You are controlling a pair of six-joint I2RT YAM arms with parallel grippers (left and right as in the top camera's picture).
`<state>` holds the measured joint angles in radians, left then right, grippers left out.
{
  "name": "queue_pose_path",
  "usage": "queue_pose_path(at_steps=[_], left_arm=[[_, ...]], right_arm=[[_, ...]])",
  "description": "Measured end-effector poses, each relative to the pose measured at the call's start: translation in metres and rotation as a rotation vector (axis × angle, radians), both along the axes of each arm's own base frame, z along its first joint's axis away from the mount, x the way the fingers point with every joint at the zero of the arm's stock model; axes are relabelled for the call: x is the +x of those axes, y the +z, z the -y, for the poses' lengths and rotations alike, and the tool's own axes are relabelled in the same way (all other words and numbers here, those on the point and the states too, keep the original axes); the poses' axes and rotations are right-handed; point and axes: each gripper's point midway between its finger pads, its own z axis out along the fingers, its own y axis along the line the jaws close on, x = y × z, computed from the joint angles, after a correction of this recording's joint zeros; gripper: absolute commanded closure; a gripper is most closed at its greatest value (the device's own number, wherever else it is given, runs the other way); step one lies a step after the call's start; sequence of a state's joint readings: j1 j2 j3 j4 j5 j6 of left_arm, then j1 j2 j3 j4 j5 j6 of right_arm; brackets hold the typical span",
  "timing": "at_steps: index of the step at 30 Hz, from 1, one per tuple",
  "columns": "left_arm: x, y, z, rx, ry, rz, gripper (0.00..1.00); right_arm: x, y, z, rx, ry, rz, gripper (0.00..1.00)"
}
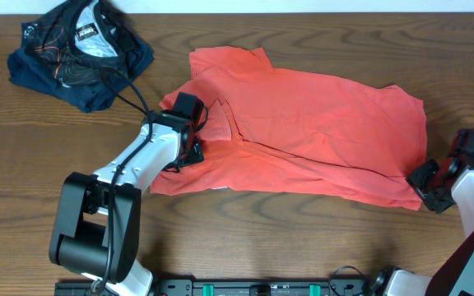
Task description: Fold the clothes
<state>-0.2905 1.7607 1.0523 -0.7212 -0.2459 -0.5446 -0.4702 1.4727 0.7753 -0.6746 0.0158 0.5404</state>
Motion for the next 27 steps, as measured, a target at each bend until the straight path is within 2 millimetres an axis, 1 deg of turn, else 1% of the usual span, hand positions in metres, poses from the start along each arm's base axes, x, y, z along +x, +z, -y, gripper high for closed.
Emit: queue_pose_path(at_steps=[3, 4, 8, 9, 14, 22, 27], left_arm=[[0.0, 0.0, 0.0, 0.0, 0.0, 0.0, 0.02], [0.0, 0.0, 0.0, 0.0, 0.0, 0.0, 0.02], [0.0, 0.0, 0.0, 0.0, 0.0, 0.002, 0.02], [0.001, 0.0, 0.0, -0.002, 0.0, 0.006, 0.02], [0.013, 0.001, 0.005, -0.024, 0.0, 0.054, 0.02], [0.028, 0.003, 0.011, -0.051, -0.001, 0.117, 0.02], [0.041, 0.006, 0.015, -0.068, -0.002, 0.172, 0.02]], right_arm=[[-0.002, -0.001, -0.001, 0.002, 0.002, -0.005, 0.63], [-0.002, -0.002, -0.001, 0.004, 0.002, -0.007, 0.68], [-0.005, -0.004, -0.003, 0.011, -0.004, -0.013, 0.94], [-0.004, -0.004, -0.003, 0.012, -0.005, -0.011, 0.98], [0.009, -0.001, 0.002, -0.006, -0.025, 0.048, 0.99], [0.047, 0.012, 0.012, -0.031, -0.036, 0.221, 0.98], [0.061, 0.017, 0.014, -0.037, -0.043, 0.281, 0.98]])
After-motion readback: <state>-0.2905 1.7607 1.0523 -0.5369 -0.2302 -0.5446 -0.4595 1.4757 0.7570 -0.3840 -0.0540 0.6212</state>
